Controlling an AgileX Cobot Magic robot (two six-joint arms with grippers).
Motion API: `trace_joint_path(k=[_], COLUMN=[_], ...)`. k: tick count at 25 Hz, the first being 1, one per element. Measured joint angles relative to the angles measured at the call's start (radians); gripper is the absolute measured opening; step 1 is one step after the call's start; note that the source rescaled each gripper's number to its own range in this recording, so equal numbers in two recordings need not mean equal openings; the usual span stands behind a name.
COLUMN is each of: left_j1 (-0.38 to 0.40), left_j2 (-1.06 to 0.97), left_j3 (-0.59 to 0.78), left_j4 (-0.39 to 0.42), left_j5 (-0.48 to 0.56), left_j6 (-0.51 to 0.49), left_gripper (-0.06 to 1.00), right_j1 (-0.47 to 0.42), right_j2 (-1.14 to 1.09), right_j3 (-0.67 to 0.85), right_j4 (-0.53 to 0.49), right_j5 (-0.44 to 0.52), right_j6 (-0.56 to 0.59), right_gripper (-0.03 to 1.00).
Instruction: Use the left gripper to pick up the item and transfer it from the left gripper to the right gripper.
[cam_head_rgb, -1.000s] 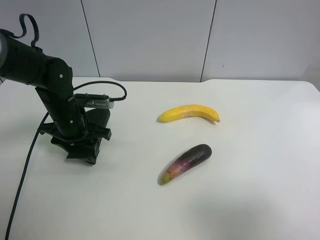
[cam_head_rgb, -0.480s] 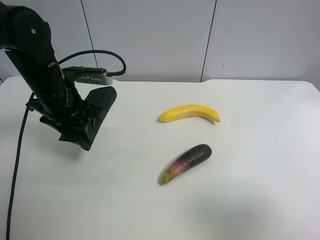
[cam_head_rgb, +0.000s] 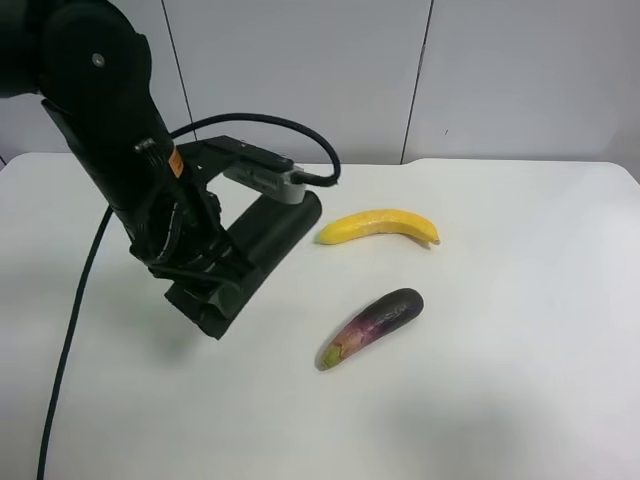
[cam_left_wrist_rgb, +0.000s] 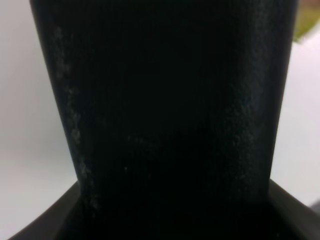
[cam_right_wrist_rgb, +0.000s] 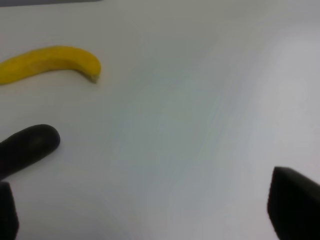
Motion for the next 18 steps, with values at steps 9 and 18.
trace_joint_path(k=[9,18], left_j1=[-0.114,-0.114], left_j2=[0.000,0.000], left_j3=[-0.119,-0.188], left_j4=[-0.001,0.004], left_j5=[0.076,0.191], left_j6=[0.146,0.529], left_gripper=[0.10,0.09], right_j1=[0.000,0.000], right_j2=[0.000,0.000], right_j3=[0.000,0.000], right_j4=[0.000,0.000], right_j5=[0.000,0.000], right_j6=[0.000,0.000], right_gripper=[1.00,1.00])
